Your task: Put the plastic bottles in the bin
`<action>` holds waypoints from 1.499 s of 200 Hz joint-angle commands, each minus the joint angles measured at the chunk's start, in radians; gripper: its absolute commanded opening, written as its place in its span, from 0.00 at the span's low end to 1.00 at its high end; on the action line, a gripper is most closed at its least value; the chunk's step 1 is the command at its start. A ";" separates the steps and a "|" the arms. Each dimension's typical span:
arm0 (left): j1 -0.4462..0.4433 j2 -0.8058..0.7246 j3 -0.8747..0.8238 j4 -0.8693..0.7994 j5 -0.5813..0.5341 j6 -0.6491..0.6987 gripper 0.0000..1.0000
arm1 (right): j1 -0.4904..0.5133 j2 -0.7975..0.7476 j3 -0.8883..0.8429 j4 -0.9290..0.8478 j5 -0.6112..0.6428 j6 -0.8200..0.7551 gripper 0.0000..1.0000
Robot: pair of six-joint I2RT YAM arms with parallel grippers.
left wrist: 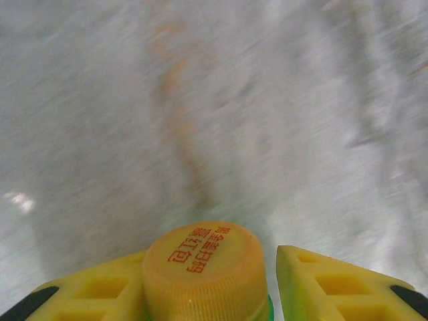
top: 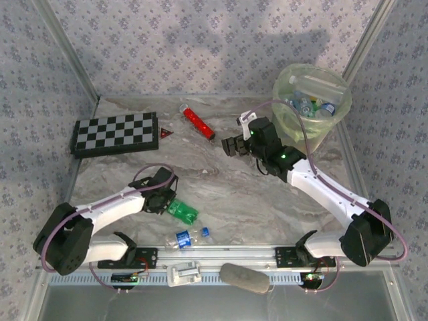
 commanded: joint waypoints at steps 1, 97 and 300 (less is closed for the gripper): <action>0.019 0.013 0.048 0.172 -0.108 0.011 0.33 | 0.013 -0.002 0.006 -0.001 -0.033 -0.024 0.99; 0.128 0.058 0.233 0.318 0.006 0.342 0.30 | 0.035 0.068 0.044 -0.012 -0.513 -0.079 0.99; 0.221 0.040 0.303 0.443 0.599 0.464 0.12 | 0.073 0.384 0.250 -0.133 -0.681 -0.180 0.97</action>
